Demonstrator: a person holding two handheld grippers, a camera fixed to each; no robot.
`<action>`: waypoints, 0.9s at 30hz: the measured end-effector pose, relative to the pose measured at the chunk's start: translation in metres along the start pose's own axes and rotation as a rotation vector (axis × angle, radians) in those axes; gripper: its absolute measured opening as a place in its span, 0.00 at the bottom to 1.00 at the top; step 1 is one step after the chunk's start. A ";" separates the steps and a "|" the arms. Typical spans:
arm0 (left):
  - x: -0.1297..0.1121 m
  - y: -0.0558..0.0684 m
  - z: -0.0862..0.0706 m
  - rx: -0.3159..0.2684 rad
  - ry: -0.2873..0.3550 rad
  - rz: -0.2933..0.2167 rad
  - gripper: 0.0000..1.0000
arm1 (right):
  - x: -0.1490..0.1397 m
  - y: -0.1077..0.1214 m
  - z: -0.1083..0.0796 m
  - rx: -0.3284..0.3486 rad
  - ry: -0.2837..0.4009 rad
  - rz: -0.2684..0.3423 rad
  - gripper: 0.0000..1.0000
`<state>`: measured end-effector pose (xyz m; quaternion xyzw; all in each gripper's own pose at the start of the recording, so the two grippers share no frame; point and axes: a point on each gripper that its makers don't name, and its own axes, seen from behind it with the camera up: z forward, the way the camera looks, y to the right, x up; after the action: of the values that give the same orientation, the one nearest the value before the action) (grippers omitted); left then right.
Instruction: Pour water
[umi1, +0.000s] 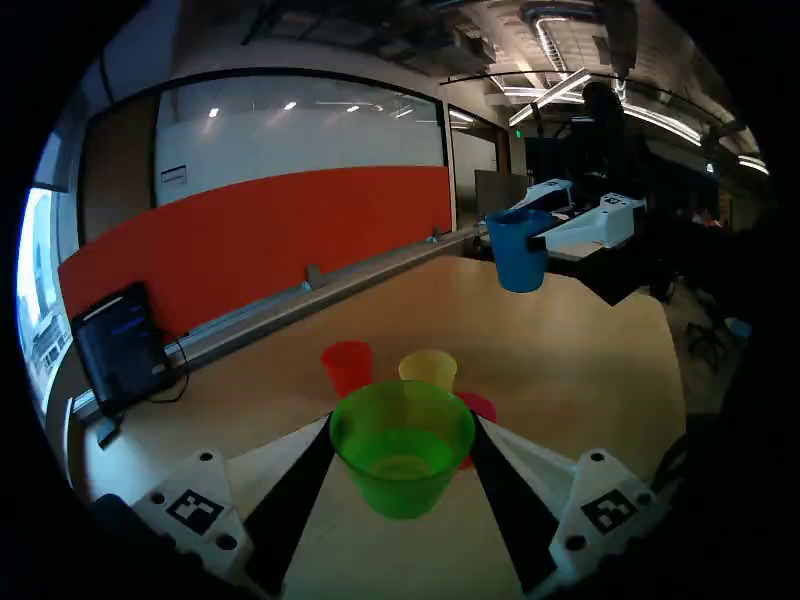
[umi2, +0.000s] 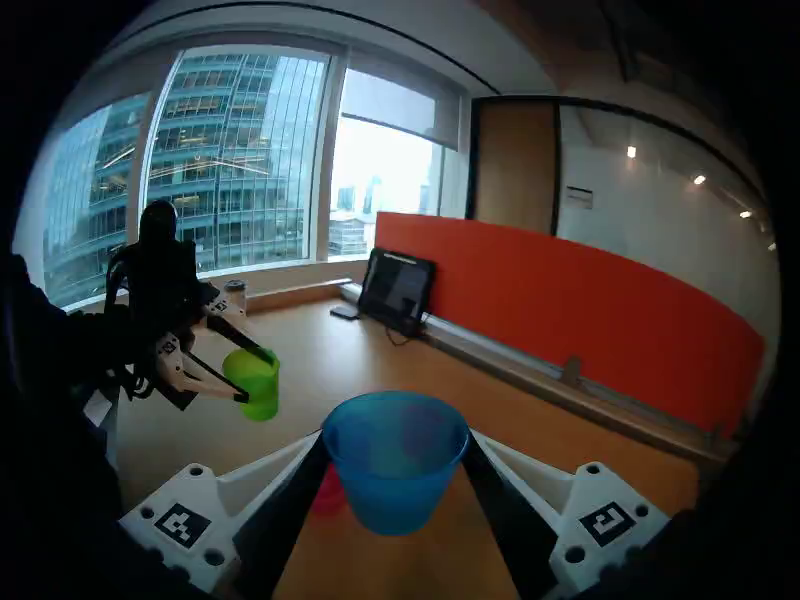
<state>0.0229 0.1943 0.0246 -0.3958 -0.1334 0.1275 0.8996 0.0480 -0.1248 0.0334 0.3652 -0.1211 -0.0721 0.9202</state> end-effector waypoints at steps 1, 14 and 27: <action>-0.004 0.000 0.001 -0.001 -0.010 0.000 0.89 | -0.005 0.000 0.001 0.003 -0.009 0.001 0.93; -0.047 -0.002 0.015 -0.023 -0.116 -0.007 0.89 | -0.065 -0.003 0.017 0.042 -0.133 0.019 0.93; -0.079 -0.006 0.028 -0.034 -0.191 -0.014 0.90 | -0.110 -0.007 0.031 0.058 -0.221 0.025 0.94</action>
<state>-0.0599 0.1829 0.0363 -0.3961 -0.2236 0.1561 0.8768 -0.0669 -0.1254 0.0314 0.3801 -0.2286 -0.0968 0.8910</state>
